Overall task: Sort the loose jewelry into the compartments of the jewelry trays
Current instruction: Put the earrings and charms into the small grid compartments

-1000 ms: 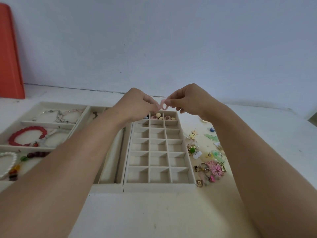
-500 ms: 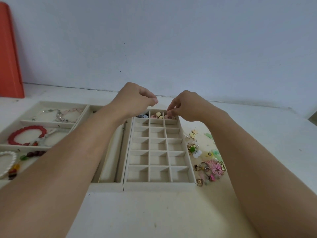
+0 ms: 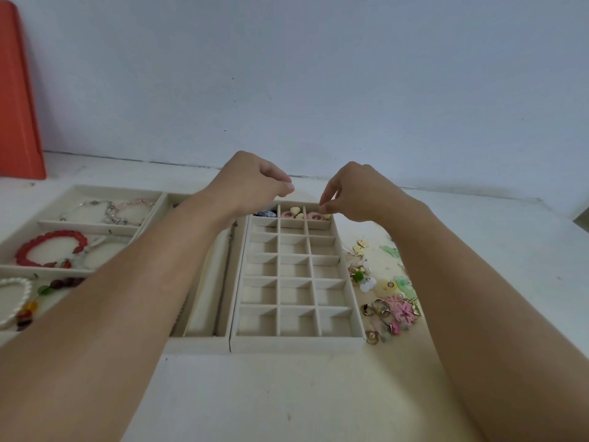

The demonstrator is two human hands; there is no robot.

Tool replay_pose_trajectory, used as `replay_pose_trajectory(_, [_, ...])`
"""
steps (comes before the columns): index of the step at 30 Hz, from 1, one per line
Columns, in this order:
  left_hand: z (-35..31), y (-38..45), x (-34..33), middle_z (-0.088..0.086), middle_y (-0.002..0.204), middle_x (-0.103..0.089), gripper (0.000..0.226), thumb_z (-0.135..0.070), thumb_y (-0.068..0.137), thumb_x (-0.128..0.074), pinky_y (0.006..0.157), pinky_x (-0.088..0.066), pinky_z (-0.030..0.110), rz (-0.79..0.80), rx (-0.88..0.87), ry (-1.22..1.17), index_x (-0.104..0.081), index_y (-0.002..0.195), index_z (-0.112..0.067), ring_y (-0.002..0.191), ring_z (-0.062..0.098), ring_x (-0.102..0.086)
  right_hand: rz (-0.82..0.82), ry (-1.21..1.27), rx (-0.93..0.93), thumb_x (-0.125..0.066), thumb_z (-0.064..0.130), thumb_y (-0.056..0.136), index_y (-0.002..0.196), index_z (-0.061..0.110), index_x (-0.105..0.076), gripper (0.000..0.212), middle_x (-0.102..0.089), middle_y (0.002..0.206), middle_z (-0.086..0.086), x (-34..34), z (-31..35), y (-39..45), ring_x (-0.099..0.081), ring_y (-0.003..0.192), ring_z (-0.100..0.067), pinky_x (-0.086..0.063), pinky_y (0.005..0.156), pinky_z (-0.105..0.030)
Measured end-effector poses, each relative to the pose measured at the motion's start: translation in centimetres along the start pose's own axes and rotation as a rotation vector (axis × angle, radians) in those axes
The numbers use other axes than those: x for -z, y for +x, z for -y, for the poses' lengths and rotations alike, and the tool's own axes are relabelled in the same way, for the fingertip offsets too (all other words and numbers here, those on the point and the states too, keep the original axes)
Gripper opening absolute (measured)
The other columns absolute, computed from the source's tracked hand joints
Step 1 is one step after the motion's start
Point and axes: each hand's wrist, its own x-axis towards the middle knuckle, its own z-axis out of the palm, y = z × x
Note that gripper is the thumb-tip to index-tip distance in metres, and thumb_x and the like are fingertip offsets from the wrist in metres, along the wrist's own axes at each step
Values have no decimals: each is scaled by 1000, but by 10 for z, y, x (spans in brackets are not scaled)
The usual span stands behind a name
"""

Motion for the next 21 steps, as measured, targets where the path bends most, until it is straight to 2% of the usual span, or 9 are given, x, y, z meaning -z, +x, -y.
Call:
replay_pose_trajectory(4, [0,0,0,-4,95,-74,7,-24,85,-78,71,-51,19,0,2,3,-79,92,-21,77,5,-64,-31,-34,-29,-82,37,83,77,28,-75,13,-68,72,4,0,-4,2,-62,63,-15,-52,66,-31])
replay_pose_trajectory(9, [0,-1,0,-5,95,-75,6,-24,85,-78,71,-53,19,5,7,9,-79,91,-22,80,7,-66,-2,-53,-29,-78,39,86,75,33,-71,15,-71,85,2,-3,-3,3,-66,77,-18,-57,74,-36])
replay_pose_trajectory(12, [-1,-1,1,-4,96,-75,6,-24,85,-78,73,-53,21,9,8,12,-79,91,-22,83,8,-67,22,-73,-32,-80,43,83,83,31,-75,13,-70,86,5,1,-4,2,-66,78,-17,-57,76,-37])
replay_pose_trajectory(16, [-3,-2,2,-1,96,-76,6,-23,86,-77,75,-53,21,8,6,18,-79,91,-21,86,11,-68,68,-78,-20,-83,38,81,89,32,-77,11,-71,92,6,1,-3,-1,-66,82,-15,-54,73,-33])
replay_pose_trajectory(19, [-4,-3,1,-1,97,-76,6,-23,86,-77,72,-51,19,12,10,20,-79,91,-21,81,8,-65,43,-55,-5,-83,34,83,86,35,-75,8,-69,100,3,0,-3,-1,-65,87,-18,-57,80,-39])
replay_pose_trajectory(21, [-4,-3,1,-2,95,-76,6,-24,86,-77,72,-51,19,11,12,16,-79,91,-21,78,8,-64,29,-45,12,-82,32,84,85,36,-74,9,-68,101,2,0,-2,-2,-65,85,-17,-57,80,-39])
